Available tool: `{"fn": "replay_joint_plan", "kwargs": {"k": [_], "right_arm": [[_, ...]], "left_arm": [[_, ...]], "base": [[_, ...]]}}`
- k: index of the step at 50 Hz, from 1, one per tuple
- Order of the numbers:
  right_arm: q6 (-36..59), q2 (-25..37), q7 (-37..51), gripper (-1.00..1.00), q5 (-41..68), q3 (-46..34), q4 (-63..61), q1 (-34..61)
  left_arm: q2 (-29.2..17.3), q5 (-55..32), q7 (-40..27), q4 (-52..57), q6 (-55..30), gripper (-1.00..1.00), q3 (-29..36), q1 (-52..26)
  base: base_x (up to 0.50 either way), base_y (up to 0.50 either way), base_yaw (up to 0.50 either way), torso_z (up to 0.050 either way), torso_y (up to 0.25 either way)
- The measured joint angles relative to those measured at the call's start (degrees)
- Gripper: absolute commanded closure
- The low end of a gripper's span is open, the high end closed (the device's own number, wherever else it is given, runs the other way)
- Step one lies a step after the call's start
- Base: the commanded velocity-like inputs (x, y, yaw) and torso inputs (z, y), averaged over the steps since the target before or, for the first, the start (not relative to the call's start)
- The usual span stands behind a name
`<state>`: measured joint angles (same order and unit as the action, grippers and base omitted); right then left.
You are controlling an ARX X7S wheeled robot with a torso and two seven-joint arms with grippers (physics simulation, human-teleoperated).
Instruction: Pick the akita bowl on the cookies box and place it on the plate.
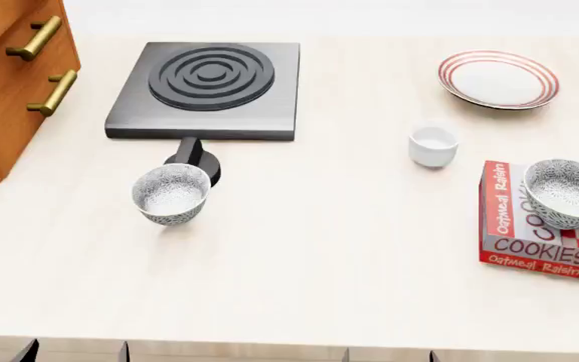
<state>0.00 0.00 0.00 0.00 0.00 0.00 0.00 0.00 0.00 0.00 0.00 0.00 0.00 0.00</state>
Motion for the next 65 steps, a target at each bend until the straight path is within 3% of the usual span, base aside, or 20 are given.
{"fn": "replay_joint_plan", "kwargs": {"k": [25, 50, 65], "right_arm": [[0.4, 2.8, 4.8, -1.00, 0.6, -3.2, -0.9, 0.0], [20.4, 6.1, 8.5, -1.00, -4.1, -6.5, -35.6, -0.1], [28.1, 6.8, 9.8, -1.00, -5.1, -7.3, -45.9, 1.4]], "left_arm": [[-3.2, -2.8, -2.7, 9.8, -4.3, -1.00, 3.5, 3.1], [-7.6, -9.7, -4.7, 38.1, -14.8, -1.00, 2.5, 4.6], [-9.5, -13.8, -6.3, 48.7, -20.3, -1.00, 1.2, 4.4]], "base": [[0.00, 0.00, 0.00, 0.000, 0.000], [0.00, 0.00, 0.00, 0.000, 0.000], [0.12, 0.00, 0.00, 0.000, 0.000]]}}
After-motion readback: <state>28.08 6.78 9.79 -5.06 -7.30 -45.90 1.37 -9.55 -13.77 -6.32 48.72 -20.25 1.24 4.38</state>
